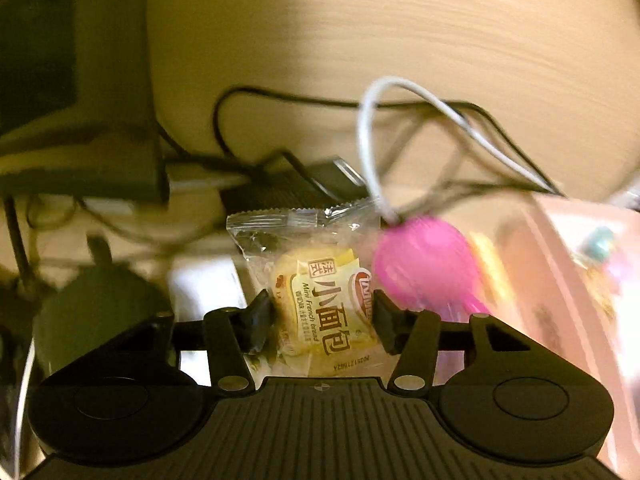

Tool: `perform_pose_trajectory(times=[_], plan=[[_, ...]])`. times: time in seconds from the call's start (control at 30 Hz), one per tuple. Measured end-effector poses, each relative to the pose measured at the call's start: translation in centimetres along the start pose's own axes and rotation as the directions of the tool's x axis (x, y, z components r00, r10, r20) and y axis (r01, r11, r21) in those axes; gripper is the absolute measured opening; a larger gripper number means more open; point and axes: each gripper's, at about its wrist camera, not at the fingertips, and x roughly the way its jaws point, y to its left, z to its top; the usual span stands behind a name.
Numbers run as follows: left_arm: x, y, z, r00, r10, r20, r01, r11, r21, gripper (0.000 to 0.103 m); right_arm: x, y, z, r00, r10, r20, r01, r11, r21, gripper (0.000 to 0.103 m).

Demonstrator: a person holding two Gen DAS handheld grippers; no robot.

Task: Organize objects
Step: 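Grasp the second bread roll with the left gripper while the right gripper approaches the candy pack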

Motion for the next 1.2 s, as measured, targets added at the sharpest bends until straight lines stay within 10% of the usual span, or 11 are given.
perform_pose_trajectory(times=[0.3, 0.9, 1.2], plan=[[-8.5, 3.7, -6.0, 0.964, -0.262, -0.041, 0.249, 0.947, -0.202, 0.056, 0.9, 4.6, 1.3, 0.988, 0.152, 0.024, -0.147, 0.98, -0.13, 0.103], [-18.9, 14.3, -13.9, 0.989, -0.132, -0.072, 0.096, 0.924, -0.37, 0.056, 5.4, 17.0, 5.0, 0.903, 0.419, -0.094, -0.429, 0.876, -0.221, 0.103], [-18.7, 14.1, -13.6, 0.985, -0.152, -0.077, 0.116, 0.928, -0.354, 0.056, 5.3, 18.1, 3.8, 0.955, 0.297, 0.0, -0.275, 0.885, -0.376, 0.103]])
